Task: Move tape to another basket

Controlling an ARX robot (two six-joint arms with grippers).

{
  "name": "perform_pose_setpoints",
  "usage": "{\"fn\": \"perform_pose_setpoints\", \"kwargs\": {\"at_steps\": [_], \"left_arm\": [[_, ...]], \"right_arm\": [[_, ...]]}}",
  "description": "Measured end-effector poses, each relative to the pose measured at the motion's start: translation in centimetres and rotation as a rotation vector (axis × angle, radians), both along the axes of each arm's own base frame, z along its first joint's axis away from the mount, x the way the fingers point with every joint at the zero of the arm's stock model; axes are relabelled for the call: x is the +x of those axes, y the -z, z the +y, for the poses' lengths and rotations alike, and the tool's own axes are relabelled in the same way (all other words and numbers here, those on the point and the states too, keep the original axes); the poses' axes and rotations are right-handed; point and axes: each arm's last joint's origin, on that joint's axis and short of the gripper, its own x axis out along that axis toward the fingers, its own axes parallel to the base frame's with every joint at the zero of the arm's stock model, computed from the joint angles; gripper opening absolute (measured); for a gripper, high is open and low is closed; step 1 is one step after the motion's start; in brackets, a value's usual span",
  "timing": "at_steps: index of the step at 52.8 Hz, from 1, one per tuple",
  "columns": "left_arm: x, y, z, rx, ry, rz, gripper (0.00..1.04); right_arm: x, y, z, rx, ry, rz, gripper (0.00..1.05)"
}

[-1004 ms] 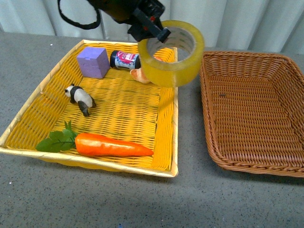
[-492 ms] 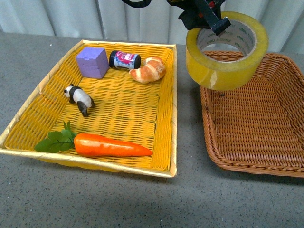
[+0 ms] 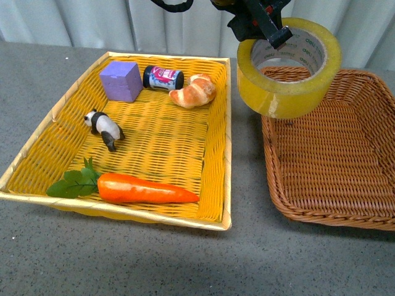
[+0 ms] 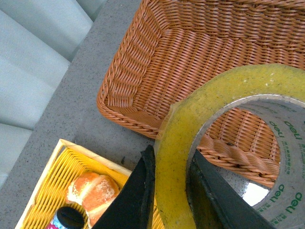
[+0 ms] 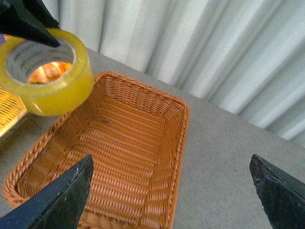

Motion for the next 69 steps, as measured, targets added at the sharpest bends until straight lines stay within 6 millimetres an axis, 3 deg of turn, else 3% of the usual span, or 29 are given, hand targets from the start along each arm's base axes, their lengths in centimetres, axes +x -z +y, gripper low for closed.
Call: {"fn": "perform_pose_setpoints", "kwargs": {"at_steps": [18, 27, 40, 69], "left_arm": [[0.0, 0.0, 0.1, 0.002, -0.005, -0.001, 0.16], [0.0, 0.0, 0.0, 0.001, -0.001, -0.001, 0.16], [0.0, 0.0, 0.1, 0.002, -0.003, -0.001, 0.16], [0.0, 0.0, 0.0, 0.002, -0.002, -0.001, 0.16]], "right_arm": [[9.2, -1.5, 0.7, 0.107, -0.025, 0.199, 0.96], [13.1, -1.7, 2.9, 0.108, -0.056, 0.246, 0.96], [15.3, -0.4, 5.6, 0.086, -0.103, 0.313, 0.96], [18.8, 0.5, 7.4, 0.1, -0.099, 0.375, 0.96]]}}
